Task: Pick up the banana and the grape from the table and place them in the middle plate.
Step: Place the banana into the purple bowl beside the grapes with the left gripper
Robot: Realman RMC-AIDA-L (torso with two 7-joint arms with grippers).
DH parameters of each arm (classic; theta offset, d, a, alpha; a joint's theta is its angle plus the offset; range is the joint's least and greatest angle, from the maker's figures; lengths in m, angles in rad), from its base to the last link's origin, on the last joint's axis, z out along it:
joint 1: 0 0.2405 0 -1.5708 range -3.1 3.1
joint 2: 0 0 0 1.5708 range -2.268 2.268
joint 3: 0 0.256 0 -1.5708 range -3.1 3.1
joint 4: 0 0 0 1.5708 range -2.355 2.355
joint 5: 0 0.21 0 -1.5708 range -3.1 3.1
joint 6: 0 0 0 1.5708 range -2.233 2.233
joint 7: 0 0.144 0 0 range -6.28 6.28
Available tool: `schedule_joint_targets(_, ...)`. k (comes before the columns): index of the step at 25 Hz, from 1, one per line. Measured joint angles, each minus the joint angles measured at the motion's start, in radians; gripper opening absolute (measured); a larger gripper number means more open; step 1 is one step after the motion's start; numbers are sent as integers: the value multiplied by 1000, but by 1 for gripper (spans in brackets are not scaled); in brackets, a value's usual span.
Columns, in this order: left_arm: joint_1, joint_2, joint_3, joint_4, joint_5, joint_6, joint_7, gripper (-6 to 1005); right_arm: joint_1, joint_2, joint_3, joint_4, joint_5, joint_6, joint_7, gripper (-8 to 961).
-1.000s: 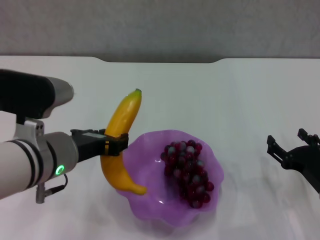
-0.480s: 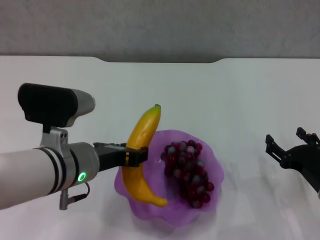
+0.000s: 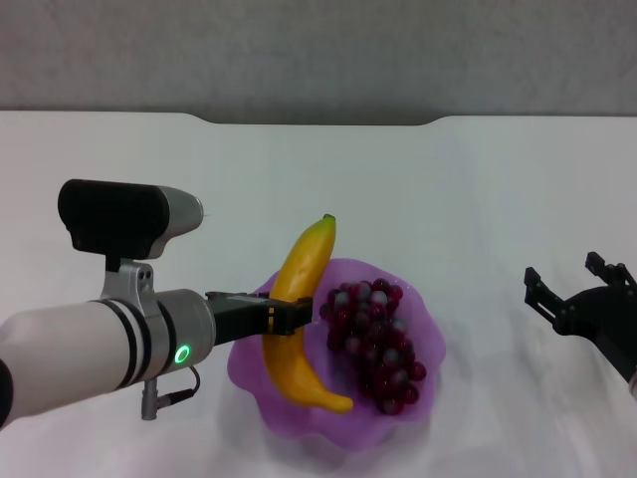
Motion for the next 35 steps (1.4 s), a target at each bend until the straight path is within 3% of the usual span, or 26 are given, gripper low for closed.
schedule_joint_targets(14,-75,-3,52,178,-22,115,19,498,7,0,-1,0,-2,0,-1,894)
schedule_joint_targets(32,-87,-4,73,189,-22,127,23,500,11,0,-8,-1,-3,0,-1,894)
schedule_joint_targets(35,-83,-4,73,182,-18,128,26,629,11,0,-11,0,-3,0,-1,894)
